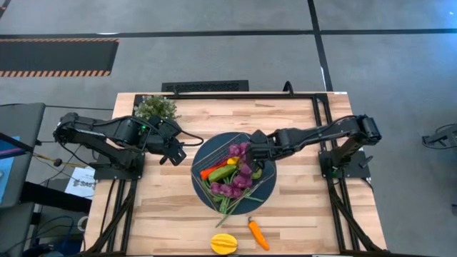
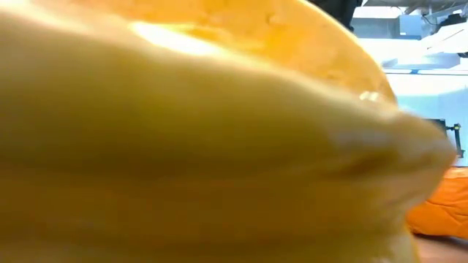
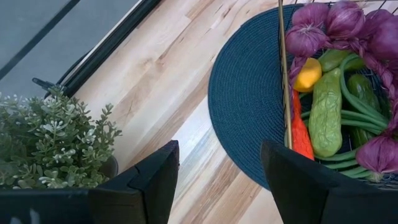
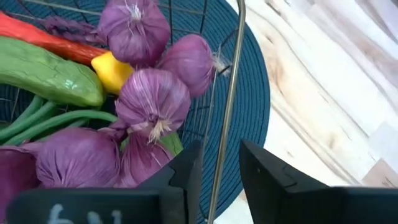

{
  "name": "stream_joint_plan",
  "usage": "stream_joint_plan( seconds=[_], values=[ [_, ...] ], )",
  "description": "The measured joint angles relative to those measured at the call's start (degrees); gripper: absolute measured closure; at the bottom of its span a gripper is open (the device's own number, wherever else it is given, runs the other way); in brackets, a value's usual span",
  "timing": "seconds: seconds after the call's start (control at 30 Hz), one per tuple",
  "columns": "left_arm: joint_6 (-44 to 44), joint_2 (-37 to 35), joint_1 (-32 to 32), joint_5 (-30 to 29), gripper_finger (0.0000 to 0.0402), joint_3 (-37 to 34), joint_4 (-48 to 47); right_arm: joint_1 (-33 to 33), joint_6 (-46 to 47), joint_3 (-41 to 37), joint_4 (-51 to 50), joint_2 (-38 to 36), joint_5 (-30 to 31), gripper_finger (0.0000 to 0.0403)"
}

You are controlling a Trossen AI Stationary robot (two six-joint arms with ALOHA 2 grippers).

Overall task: Build produce basket
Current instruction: Adjust the gold wire basket

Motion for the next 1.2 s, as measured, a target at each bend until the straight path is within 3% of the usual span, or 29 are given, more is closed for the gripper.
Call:
stream_joint_plan(
  seconds=[0.2, 0.53, 0.9, 1.2],
  values=[
    [0.00, 0.00, 0.01, 0.02, 0.0187, 0.00, 0.00, 0.00, -0.29, 0.56, -1.99, 0.00, -0.15, 0.0250],
    [0.00, 0.00, 0.01, 0.07, 0.0187, 0.00, -0.11, 2.51, 2.35, 2.70, -7.40, -0.63, -8.13, 0.0194],
    [0.00, -0.01, -0.01, 0.07, 0.0187, 0.00, -0.04, 10.15, 11.50, 12.82, -17.77, -1.71, -7.10, 0.0191],
    [-0.04, 0.00, 0.00, 0.07, 0.0187, 0.00, 0.00, 20.21, 28.11, 13.59, -27.19, -1.66, -7.12, 0.0192]
  ],
)
